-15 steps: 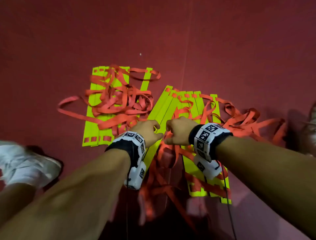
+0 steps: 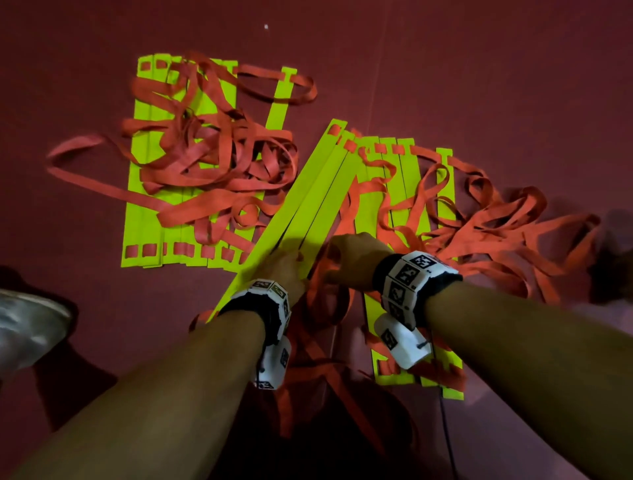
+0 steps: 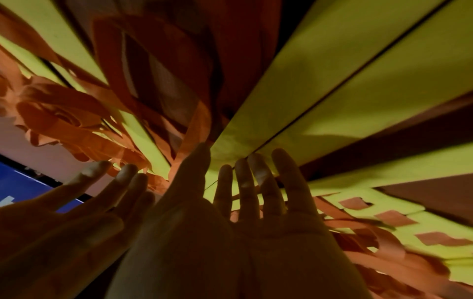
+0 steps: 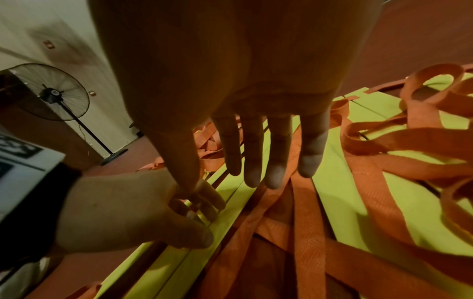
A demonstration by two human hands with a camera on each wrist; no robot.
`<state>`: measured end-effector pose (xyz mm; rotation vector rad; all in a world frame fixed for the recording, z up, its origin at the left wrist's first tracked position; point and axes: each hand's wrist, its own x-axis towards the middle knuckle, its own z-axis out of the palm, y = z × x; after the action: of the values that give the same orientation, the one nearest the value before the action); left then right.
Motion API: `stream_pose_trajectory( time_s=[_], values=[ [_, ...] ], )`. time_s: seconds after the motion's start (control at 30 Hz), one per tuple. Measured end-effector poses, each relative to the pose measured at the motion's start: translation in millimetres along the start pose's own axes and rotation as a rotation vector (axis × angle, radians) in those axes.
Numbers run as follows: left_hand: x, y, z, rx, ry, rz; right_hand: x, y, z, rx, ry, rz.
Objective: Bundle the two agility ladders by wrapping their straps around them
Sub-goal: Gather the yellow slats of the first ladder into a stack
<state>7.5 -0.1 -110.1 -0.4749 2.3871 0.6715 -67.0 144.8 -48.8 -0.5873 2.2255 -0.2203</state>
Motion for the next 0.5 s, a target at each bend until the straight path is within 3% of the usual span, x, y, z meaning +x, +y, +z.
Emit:
stream_pose_trajectory(
  time_s=[0.27, 0.5],
  values=[
    [13, 9, 8, 0.128, 0.077, -0.036, 2, 1, -3, 0.13, -0.012, -0.004],
    [10, 25, -7, 0.103, 0.018, -0.11, 5, 7, -4, 0.121, 0.012, 0.029]
  ],
)
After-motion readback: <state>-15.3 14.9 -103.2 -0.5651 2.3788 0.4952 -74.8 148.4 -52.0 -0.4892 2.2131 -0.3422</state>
